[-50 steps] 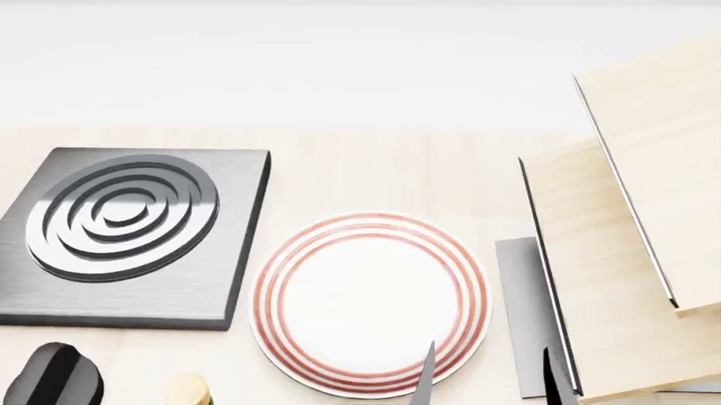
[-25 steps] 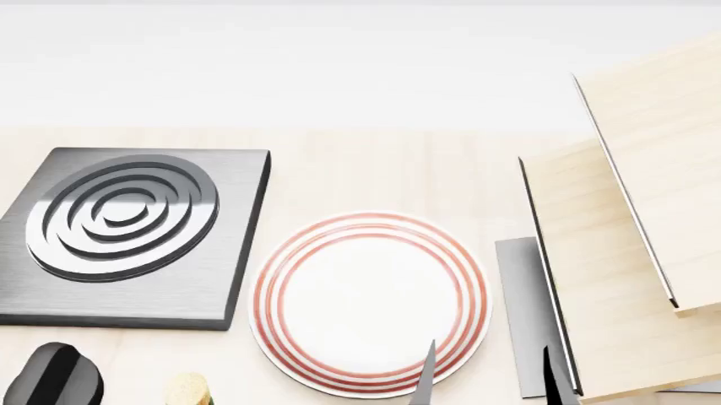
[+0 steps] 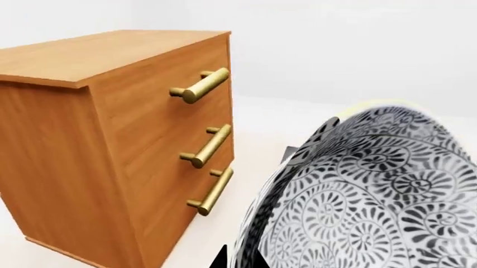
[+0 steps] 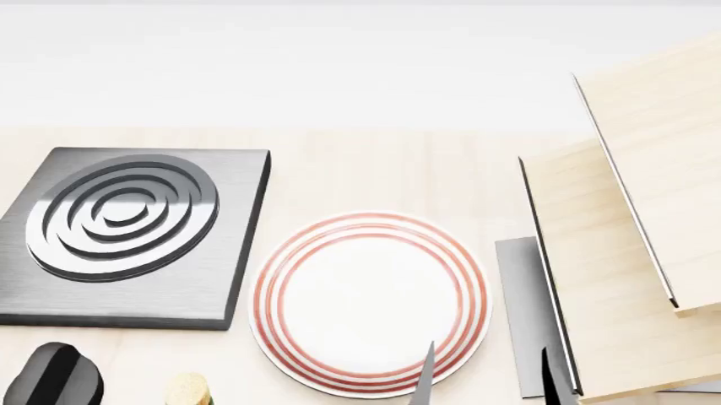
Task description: Pick up the akita bowl and put it on the plate.
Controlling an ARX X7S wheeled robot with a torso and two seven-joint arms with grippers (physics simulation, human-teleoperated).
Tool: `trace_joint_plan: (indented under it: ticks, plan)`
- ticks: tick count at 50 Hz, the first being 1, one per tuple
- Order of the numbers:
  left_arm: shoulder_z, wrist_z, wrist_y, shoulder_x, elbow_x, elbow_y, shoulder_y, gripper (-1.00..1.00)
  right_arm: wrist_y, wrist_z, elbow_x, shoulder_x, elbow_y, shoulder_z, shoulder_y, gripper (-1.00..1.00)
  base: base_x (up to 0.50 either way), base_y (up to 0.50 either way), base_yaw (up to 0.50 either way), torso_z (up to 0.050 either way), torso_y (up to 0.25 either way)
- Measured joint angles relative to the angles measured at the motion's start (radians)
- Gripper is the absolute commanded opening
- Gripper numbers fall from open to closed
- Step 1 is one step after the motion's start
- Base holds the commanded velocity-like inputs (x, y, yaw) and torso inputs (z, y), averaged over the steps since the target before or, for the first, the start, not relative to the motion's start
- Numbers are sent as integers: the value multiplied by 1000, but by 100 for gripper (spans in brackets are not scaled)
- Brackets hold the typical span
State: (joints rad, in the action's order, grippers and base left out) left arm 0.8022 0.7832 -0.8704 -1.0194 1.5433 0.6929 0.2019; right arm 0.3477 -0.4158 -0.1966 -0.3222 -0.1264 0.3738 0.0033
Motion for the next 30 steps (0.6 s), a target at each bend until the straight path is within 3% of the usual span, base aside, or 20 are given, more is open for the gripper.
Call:
trace_joint_plan:
  ticks: [17, 30]
  plan:
    - [-158, 16, 139, -27, 26, -49, -223, -100, 3, -1, -2, -3, 1, 6, 0, 100, 0, 0, 0, 0, 0]
    - [-495, 72, 205, -36, 109, -181, -611, -100, 3, -1, -8, -8, -7, 9, -1, 100, 0, 0, 0, 0, 0]
